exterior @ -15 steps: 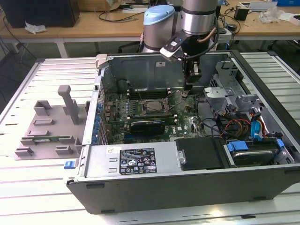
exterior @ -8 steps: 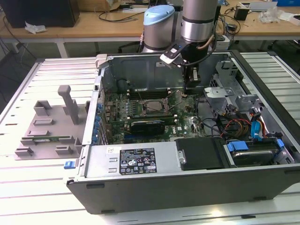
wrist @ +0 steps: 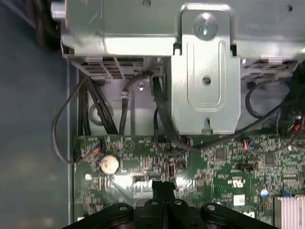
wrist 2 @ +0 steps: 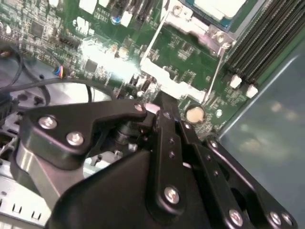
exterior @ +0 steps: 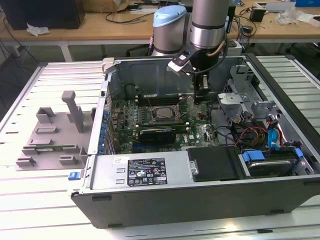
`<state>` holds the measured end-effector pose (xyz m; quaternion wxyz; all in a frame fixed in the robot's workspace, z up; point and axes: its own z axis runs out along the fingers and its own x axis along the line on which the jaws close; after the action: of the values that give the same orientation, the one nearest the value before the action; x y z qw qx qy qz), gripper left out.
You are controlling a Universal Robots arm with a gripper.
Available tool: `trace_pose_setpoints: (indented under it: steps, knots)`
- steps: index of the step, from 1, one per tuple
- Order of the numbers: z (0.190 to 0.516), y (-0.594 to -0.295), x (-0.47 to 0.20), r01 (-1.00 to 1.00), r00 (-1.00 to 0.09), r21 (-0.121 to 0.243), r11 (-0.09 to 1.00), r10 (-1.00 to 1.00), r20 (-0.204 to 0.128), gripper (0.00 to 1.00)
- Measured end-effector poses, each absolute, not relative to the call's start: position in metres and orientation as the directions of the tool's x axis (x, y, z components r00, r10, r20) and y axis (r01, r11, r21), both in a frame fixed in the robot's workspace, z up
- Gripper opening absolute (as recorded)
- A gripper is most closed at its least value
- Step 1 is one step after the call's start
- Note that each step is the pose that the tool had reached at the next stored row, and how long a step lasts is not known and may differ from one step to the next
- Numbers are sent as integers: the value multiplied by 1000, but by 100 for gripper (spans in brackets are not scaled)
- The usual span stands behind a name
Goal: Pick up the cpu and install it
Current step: 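Close the cpu cover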
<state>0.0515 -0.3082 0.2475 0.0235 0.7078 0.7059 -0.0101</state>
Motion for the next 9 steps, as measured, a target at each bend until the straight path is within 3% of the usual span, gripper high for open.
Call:
trace_pose_setpoints:
  steps: [9]
  knots:
    - [247,-308,27,1000,4,27,-3,999,-42,11]
